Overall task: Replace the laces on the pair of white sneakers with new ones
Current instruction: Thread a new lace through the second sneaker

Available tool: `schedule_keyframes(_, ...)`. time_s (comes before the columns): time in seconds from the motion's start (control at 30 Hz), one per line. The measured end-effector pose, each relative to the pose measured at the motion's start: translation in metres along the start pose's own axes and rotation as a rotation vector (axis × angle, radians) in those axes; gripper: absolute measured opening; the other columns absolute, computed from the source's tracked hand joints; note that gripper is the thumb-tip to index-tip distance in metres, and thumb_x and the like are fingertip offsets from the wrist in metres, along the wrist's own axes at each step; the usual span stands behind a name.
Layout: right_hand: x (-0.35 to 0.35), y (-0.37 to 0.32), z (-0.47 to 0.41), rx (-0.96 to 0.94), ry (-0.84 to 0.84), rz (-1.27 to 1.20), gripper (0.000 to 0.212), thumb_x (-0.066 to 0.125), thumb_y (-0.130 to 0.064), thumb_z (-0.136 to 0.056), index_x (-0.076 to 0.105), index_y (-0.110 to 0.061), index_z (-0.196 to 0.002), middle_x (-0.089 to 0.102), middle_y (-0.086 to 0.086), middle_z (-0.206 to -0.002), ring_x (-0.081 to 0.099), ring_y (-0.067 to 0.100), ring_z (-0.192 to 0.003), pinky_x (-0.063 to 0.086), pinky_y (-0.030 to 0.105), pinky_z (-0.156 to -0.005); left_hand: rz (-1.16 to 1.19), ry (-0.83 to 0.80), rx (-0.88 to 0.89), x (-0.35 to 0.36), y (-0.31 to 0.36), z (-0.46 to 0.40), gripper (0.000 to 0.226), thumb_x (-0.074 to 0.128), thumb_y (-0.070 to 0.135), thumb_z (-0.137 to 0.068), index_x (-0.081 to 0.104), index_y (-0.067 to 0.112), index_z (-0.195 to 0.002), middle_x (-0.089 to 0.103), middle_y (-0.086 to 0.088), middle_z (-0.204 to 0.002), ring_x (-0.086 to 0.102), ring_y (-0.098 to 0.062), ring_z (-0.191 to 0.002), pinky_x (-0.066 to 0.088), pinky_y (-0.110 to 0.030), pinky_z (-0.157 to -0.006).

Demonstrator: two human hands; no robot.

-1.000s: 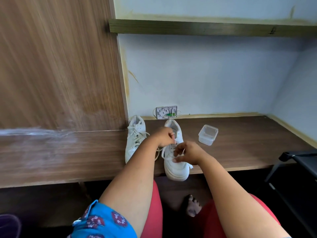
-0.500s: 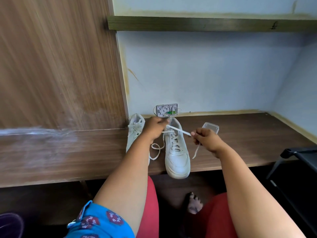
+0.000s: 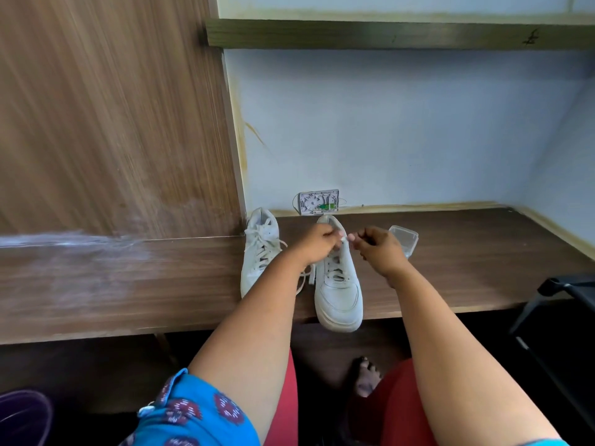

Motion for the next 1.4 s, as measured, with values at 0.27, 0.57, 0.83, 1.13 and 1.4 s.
schedule_keyframes(0.27, -0.003, 0.008, -0.008, 0.019, 0.010, -0.047, 0.013, 0.063, -0.012, -0.092, 0.068, -0.002, -0.086, 0.067, 0.001, -0.071, 0.060, 0.007, -0.061, 0.053, 0.019, -0.068, -0.234, 0.135, 0.046, -0.035, -0.014, -0.008, 0.024, 0.058, 0.032, -0.094, 0.064, 0.011, -0.105, 0.062, -0.003, -0.102, 0.056, -0.017, -0.093, 0.043, -0.026, -0.079)
schedule_keyframes(0.57, 0.010, -0.018, -0.013, -0.098, 0.061, -0.147, 0.007, 0.072, -0.011, -0.084, 0.065, -0.013, -0.084, 0.071, 0.005, -0.074, 0.071, 0.017, -0.071, 0.058, 0.036, -0.077, 0.143, 0.012, 0.028, -0.007, -0.015, -0.022, 0.016, 0.049, 0.013, -0.100, 0.056, 0.013, -0.086, 0.059, -0.004, -0.082, 0.052, -0.015, -0.074, 0.043, -0.025, -0.071)
schedule_keyframes(0.83, 0.026, 0.004, -0.046, 0.006, -0.061, 0.257, 0.023, 0.050, -0.028, -0.097, 0.069, -0.017, -0.105, 0.060, 0.003, -0.080, 0.059, 0.022, -0.077, 0.043, 0.029, -0.067, -0.188, 0.260, 0.001, -0.027, -0.026, -0.038, 0.020, 0.050, 0.023, -0.098, 0.061, 0.006, -0.097, 0.063, -0.013, -0.093, 0.057, -0.024, -0.085, 0.039, -0.027, -0.070)
schedule_keyframes(1.13, 0.017, 0.032, -0.054, 0.063, -0.040, 0.206, 0.009, 0.062, -0.021, -0.086, 0.069, -0.017, -0.083, 0.072, 0.002, -0.073, 0.069, 0.022, -0.078, 0.057, 0.033, -0.076, -0.496, 0.249, -0.033, -0.005, -0.036, -0.049, 0.013, 0.043, 0.027, -0.094, 0.055, 0.023, -0.098, 0.044, 0.001, -0.104, 0.052, -0.025, -0.091, 0.038, -0.032, -0.070)
schedule_keyframes(1.4, 0.013, 0.051, -0.053, 0.175, 0.017, -0.113, 0.009, 0.062, -0.008, -0.087, 0.070, -0.003, -0.088, 0.070, 0.012, -0.080, 0.069, 0.021, -0.070, 0.060, 0.038, -0.075, -0.464, 0.193, -0.088, 0.010, -0.041, -0.064, 0.016, 0.054, 0.023, -0.093, 0.060, 0.019, -0.108, 0.044, -0.002, -0.121, 0.048, -0.014, -0.080, 0.036, -0.022, -0.063)
Point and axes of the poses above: each hand's wrist, its own z-axis away from the middle knuckle, its own x-axis out of the palm, y = z × x, the point moved 10 cm from there along -z, towards the middle knuckle
